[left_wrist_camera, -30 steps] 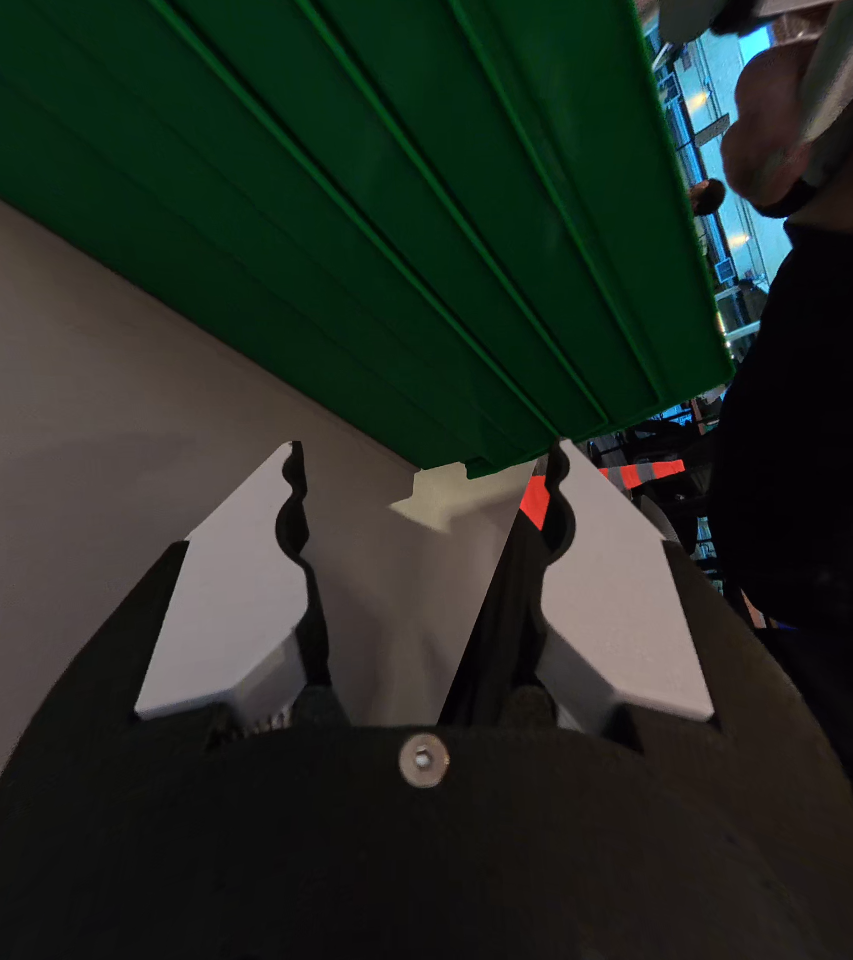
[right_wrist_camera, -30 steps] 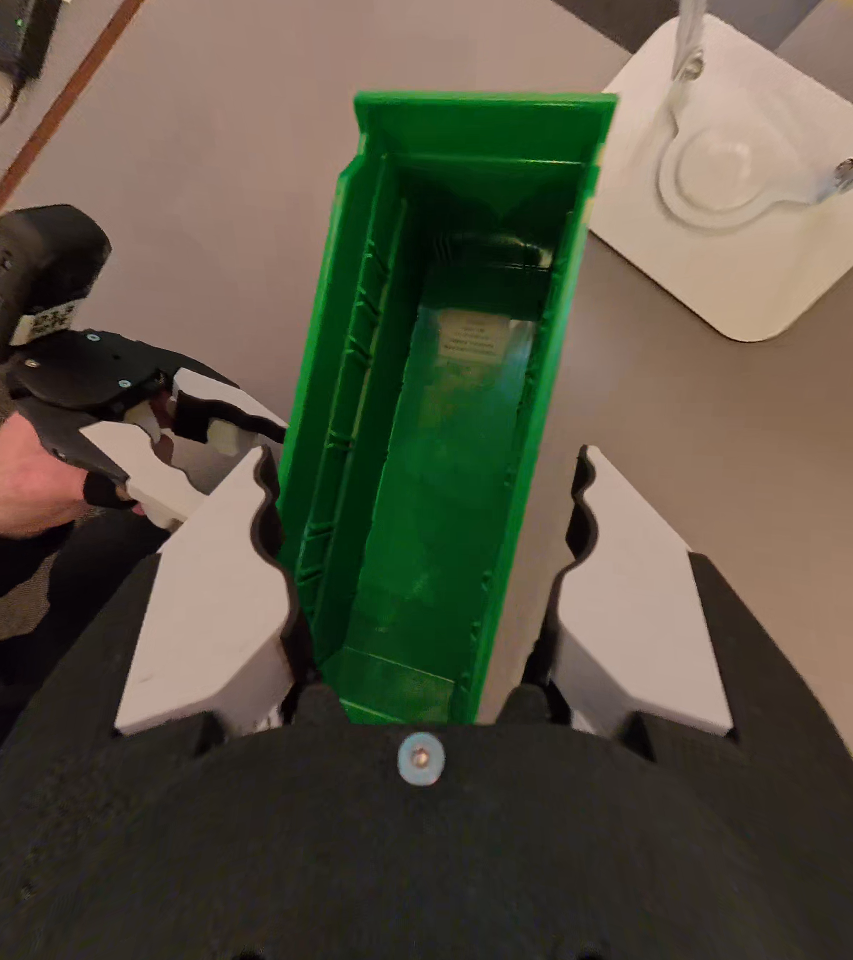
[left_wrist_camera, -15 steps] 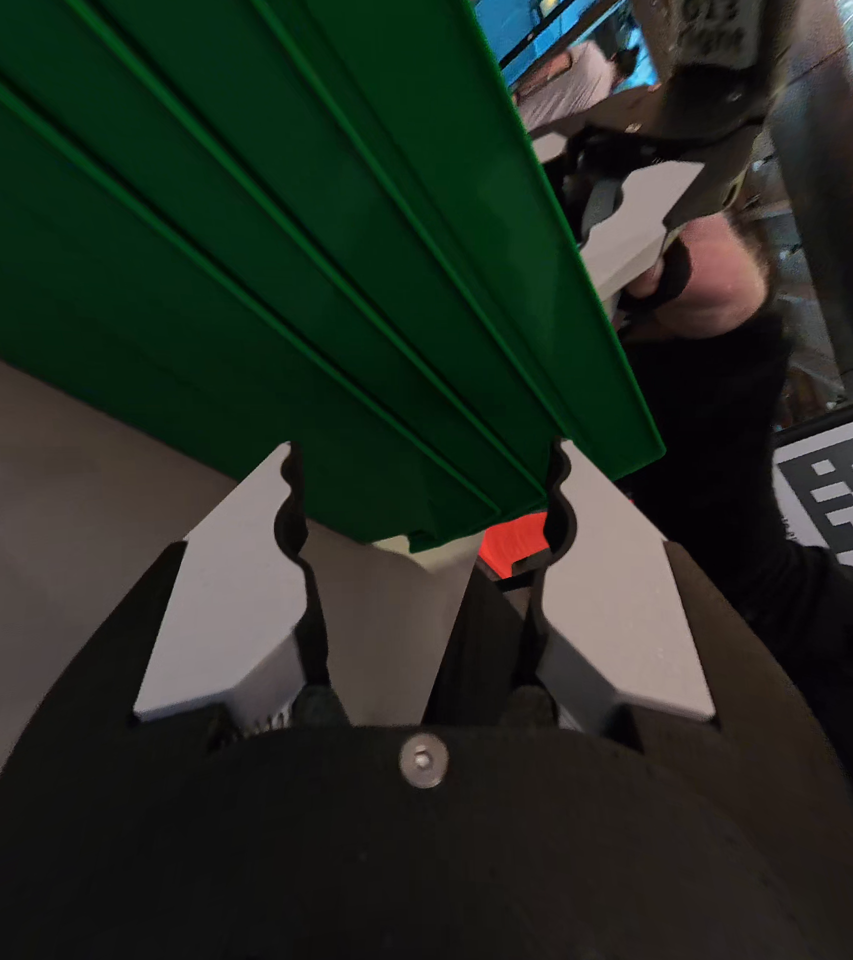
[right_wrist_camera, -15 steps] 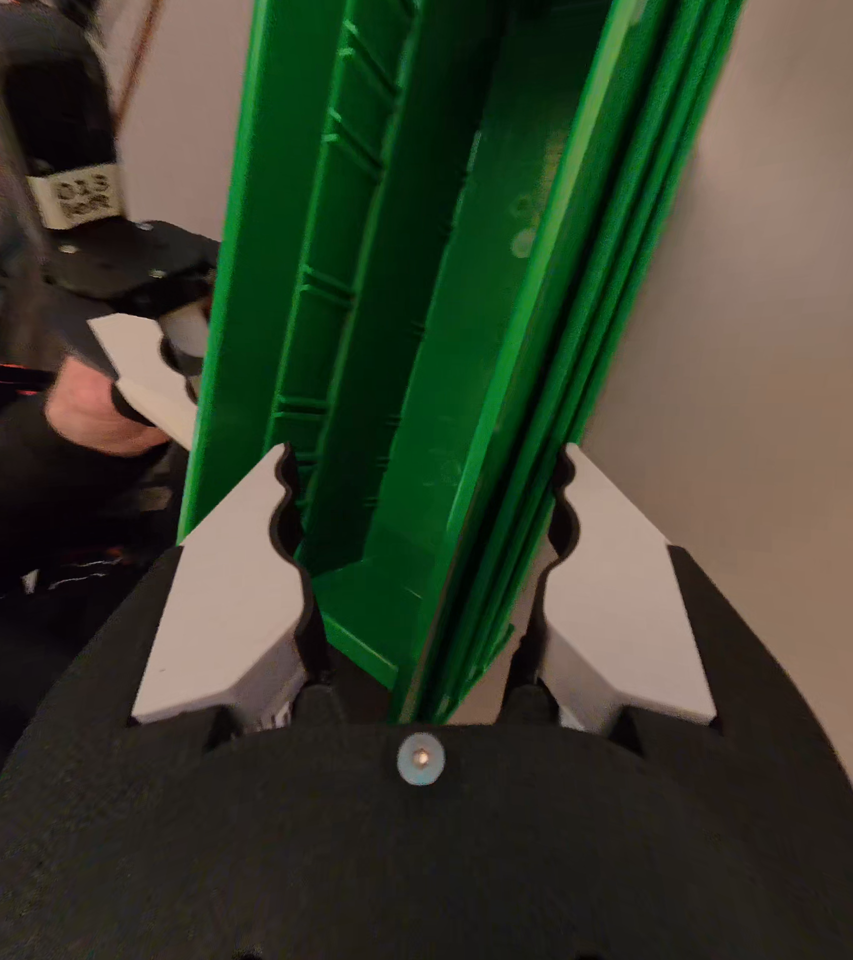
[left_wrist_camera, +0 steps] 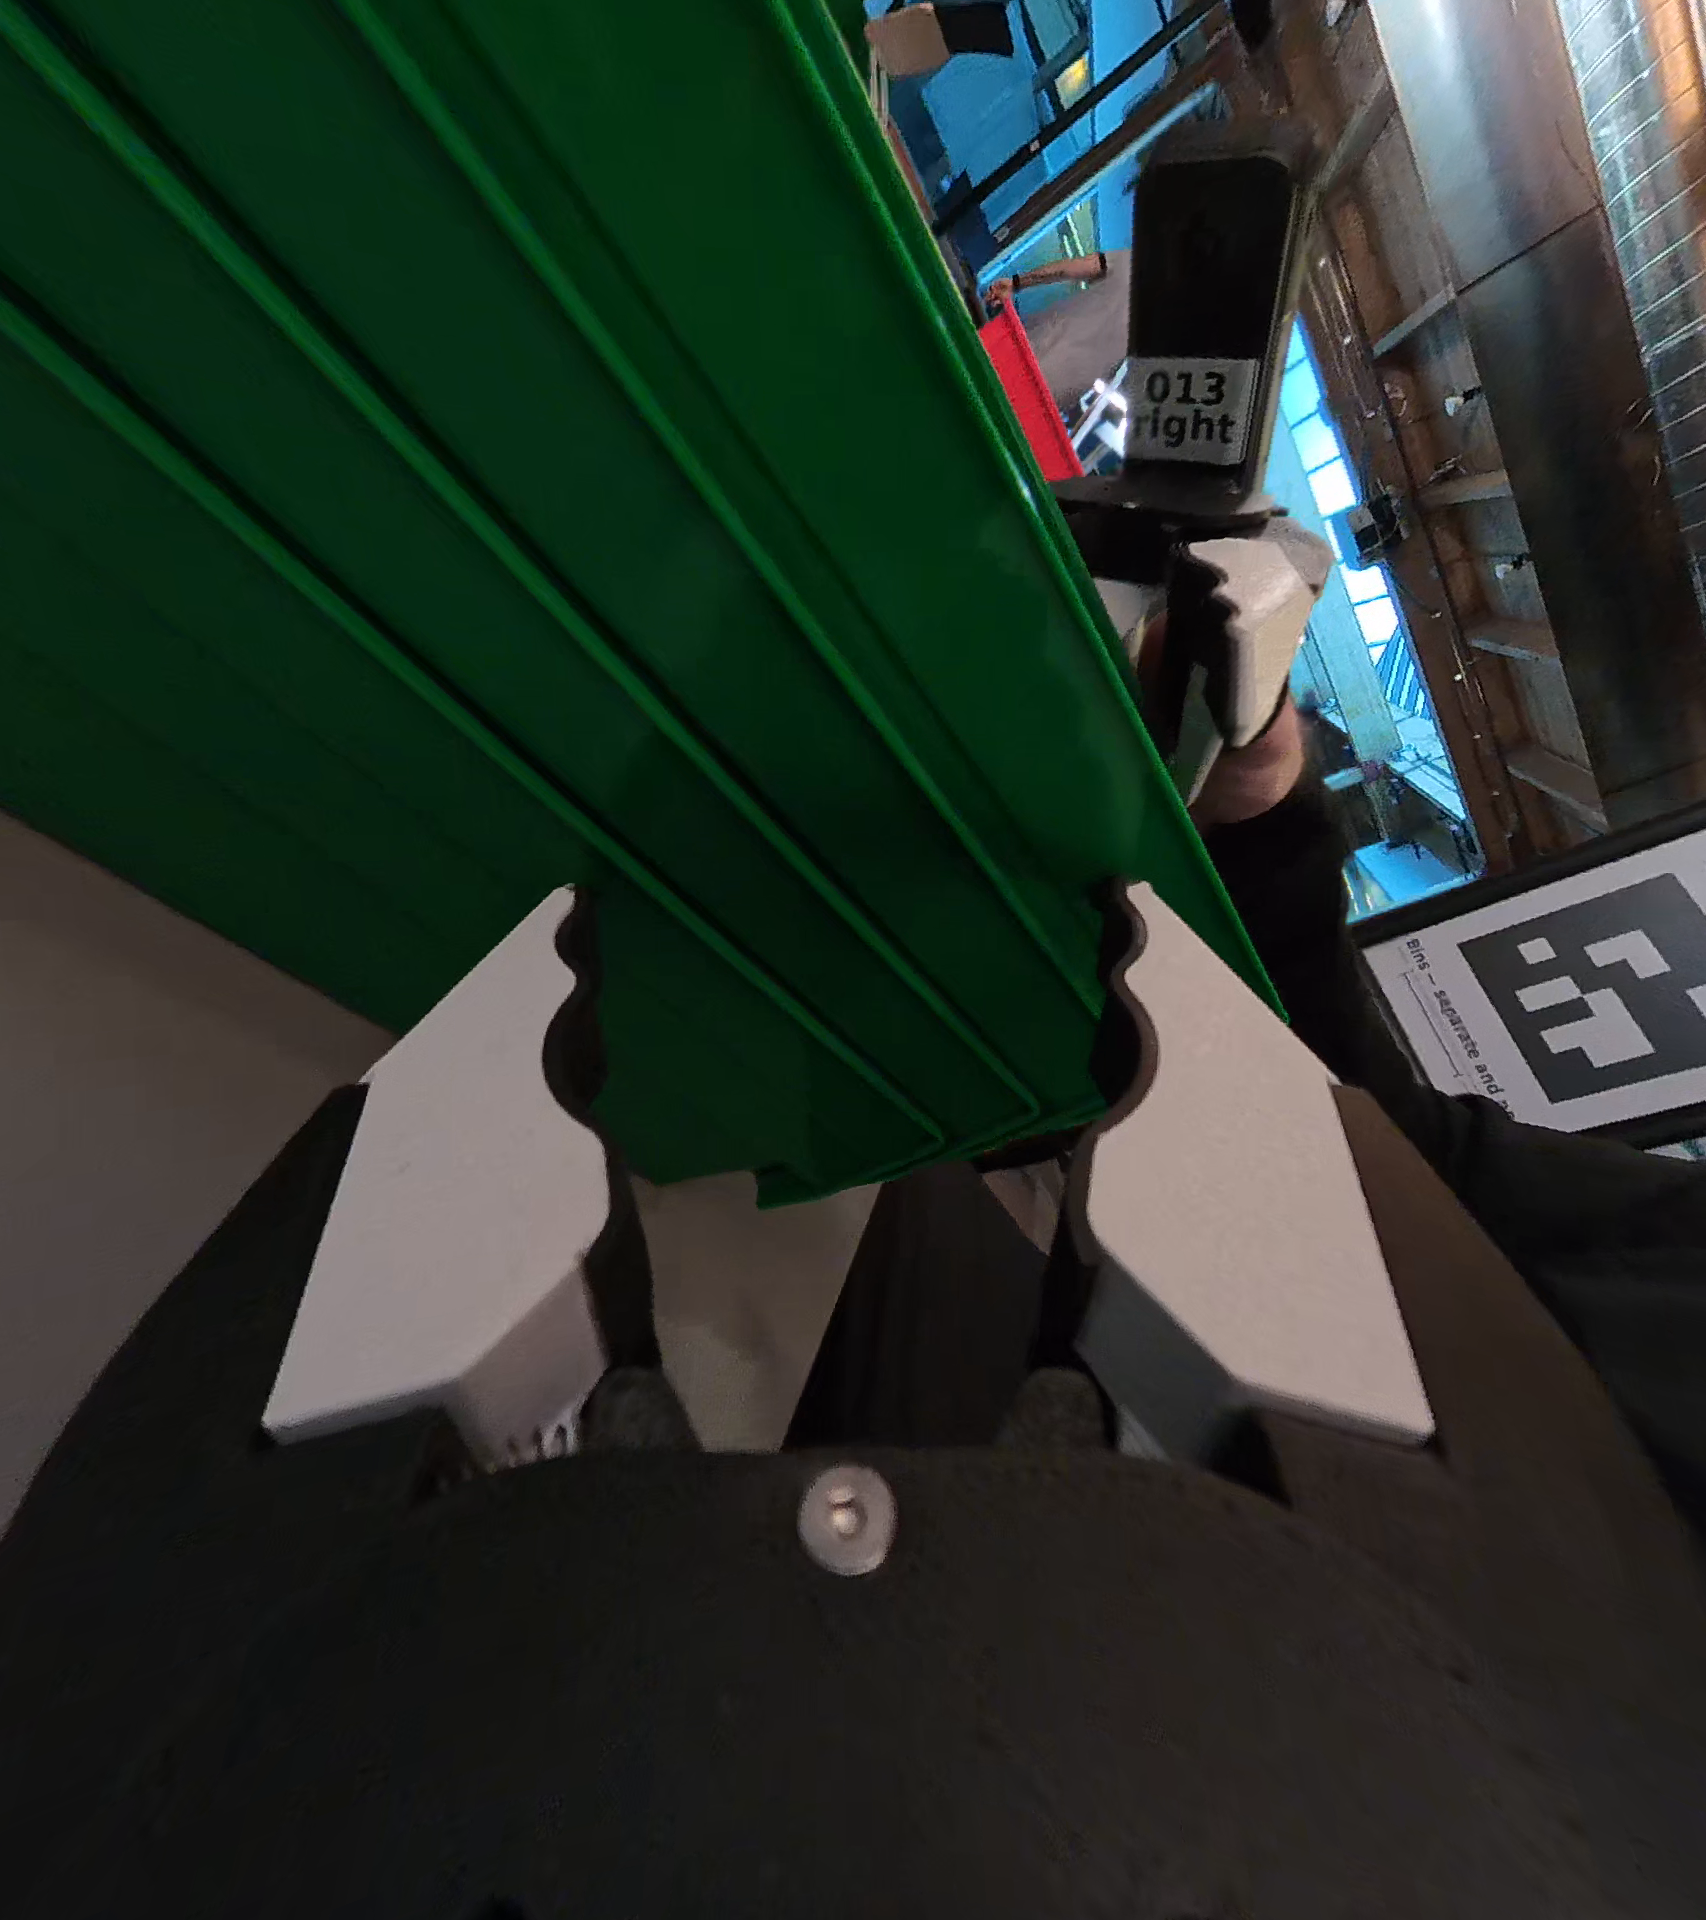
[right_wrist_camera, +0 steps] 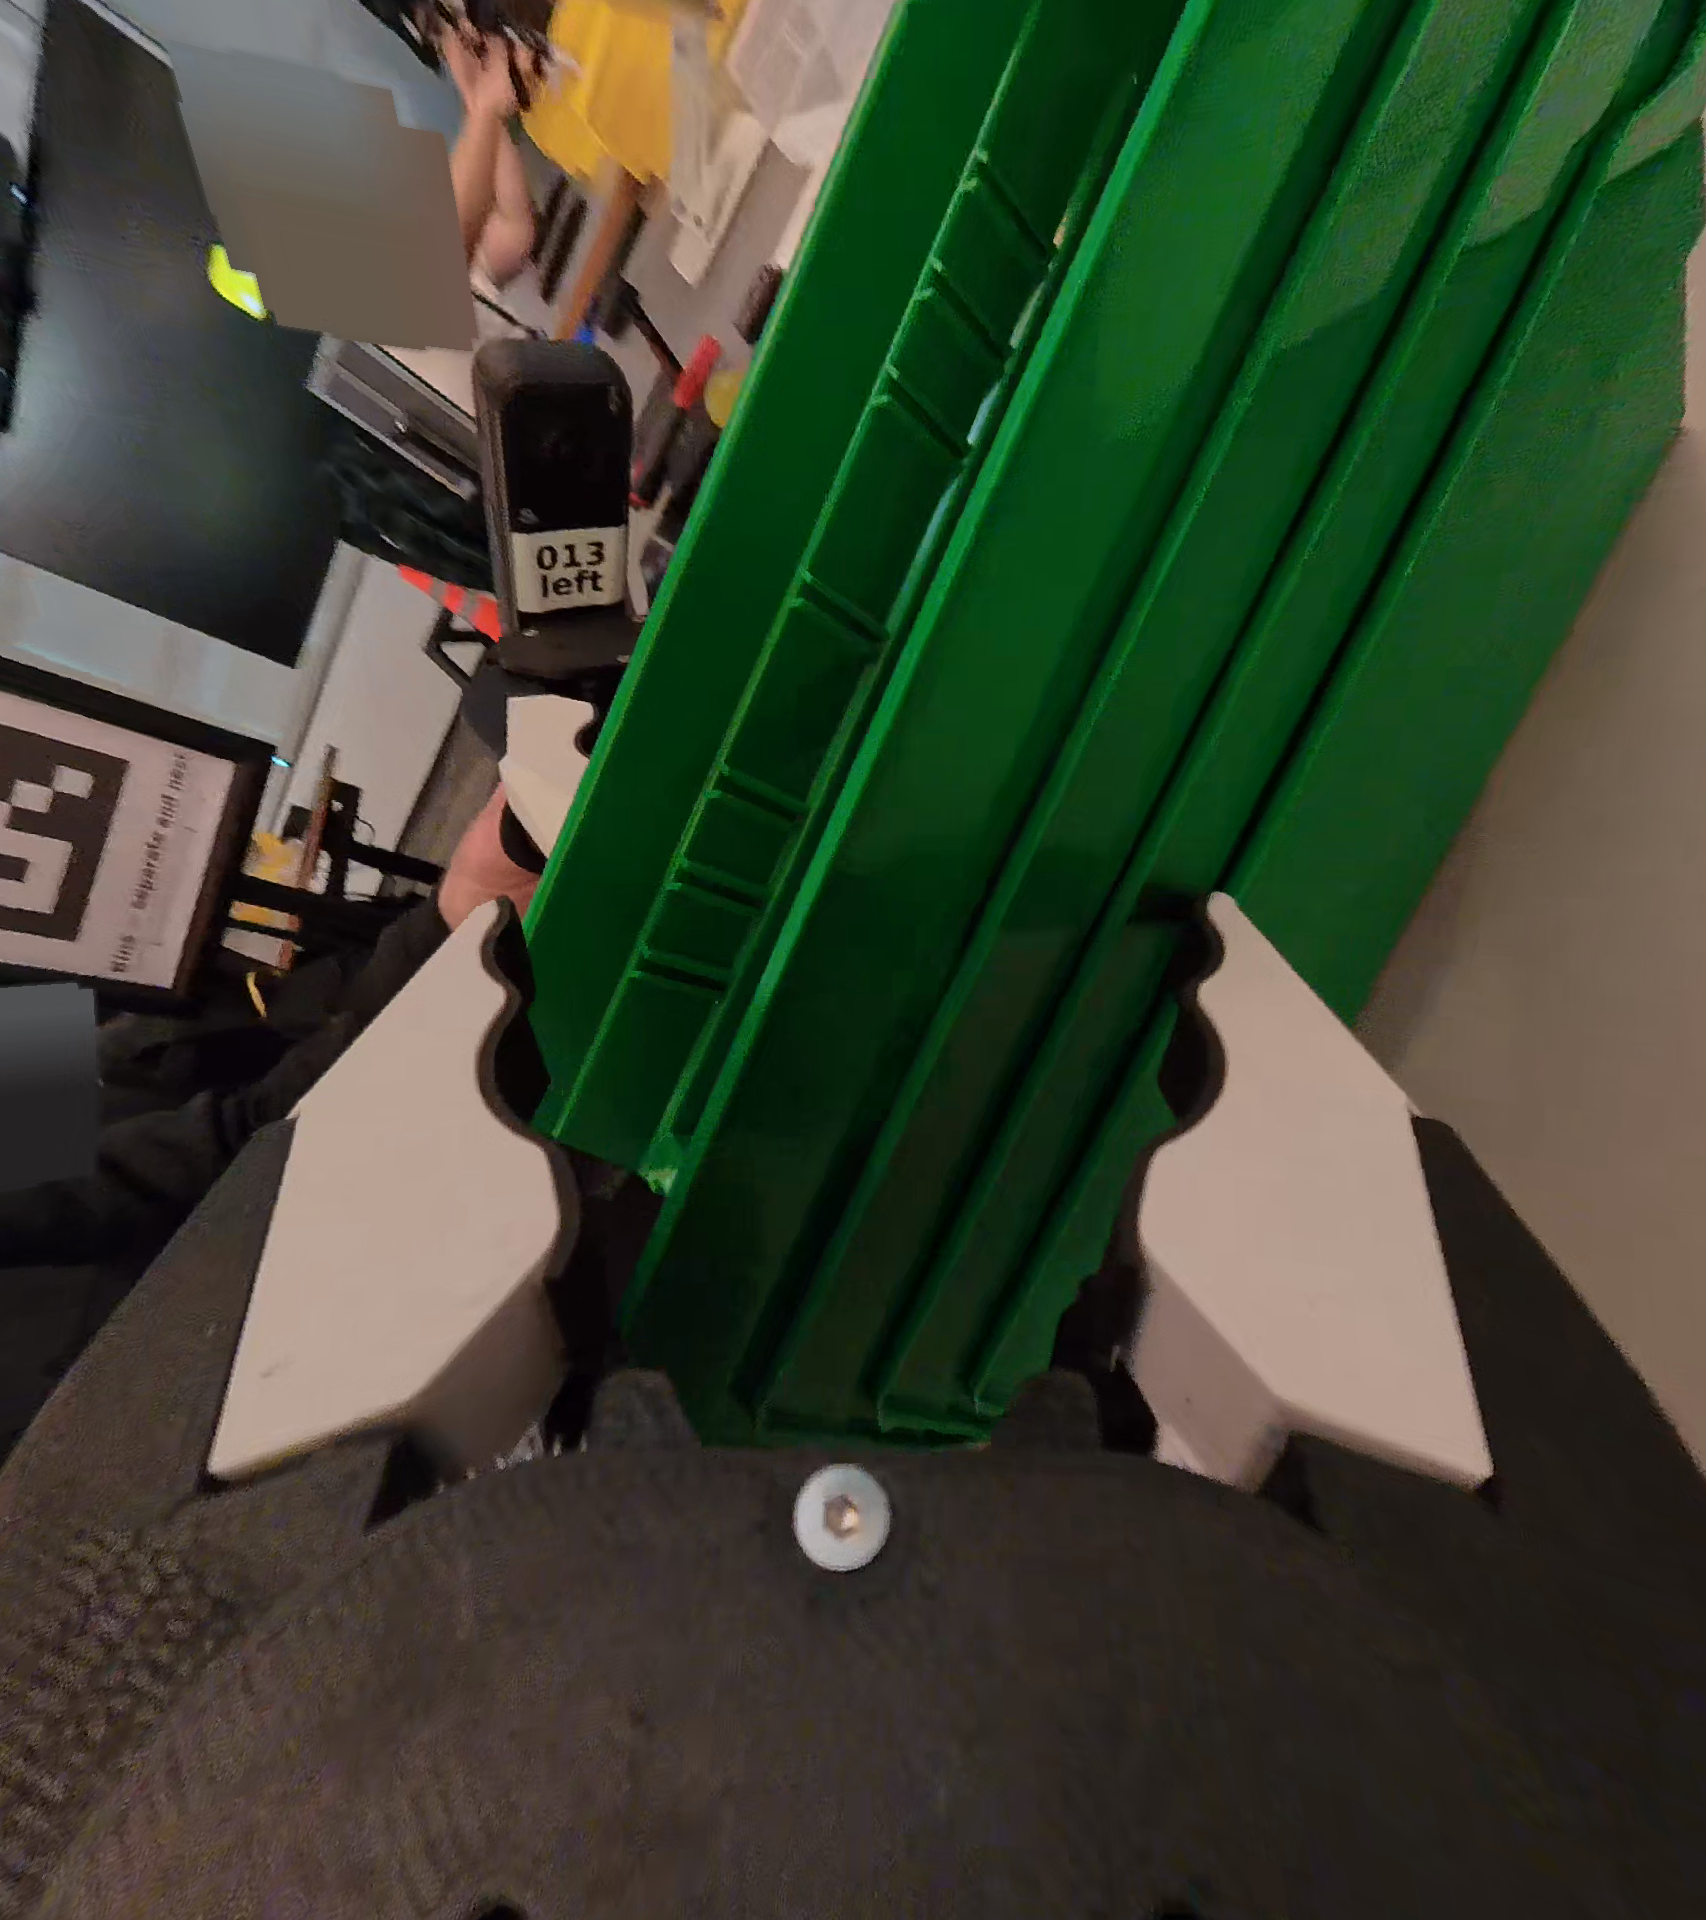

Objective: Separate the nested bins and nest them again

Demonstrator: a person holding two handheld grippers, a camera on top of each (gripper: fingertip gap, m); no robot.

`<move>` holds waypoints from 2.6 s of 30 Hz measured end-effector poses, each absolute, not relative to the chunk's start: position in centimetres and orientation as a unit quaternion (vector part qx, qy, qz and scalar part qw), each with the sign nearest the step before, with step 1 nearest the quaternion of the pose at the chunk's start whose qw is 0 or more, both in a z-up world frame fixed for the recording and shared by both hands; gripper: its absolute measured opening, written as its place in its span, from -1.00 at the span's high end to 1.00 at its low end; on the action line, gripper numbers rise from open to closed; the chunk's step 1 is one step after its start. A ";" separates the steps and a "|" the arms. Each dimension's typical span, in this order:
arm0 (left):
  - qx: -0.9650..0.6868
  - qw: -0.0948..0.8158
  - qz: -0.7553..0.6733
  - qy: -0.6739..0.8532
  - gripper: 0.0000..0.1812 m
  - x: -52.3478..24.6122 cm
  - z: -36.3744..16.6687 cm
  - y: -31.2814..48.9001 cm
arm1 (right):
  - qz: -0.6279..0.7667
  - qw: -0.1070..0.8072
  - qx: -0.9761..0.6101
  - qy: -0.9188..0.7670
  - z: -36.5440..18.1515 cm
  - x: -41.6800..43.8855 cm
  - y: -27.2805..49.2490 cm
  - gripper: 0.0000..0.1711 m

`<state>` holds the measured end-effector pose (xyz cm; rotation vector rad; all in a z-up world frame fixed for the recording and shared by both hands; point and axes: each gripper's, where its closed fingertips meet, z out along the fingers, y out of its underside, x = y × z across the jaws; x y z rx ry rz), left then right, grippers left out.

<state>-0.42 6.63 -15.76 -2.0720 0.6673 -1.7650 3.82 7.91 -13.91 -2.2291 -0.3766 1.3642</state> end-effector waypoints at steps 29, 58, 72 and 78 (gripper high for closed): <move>-0.752 0.261 -0.580 0.171 0.38 -17.1 -13.2 13.6 | 0.548 0.356 -0.752 -0.081 -12.7 -12.0 7.8 -0.73; -0.902 0.279 -0.169 0.281 -0.61 -15.1 -10.1 13.8 | 0.503 0.338 -0.787 -0.117 -15.8 -2.8 5.9 -0.45; -0.936 0.202 -0.078 0.276 -0.24 -14.2 -13.5 15.2 | 0.484 0.329 -0.802 -0.118 -17.9 -0.5 5.8 -0.39; -0.932 0.219 -0.084 0.277 -0.14 -14.2 -13.2 15.3 | 0.486 0.321 -0.804 -0.116 -18.4 -0.6 5.8 -0.38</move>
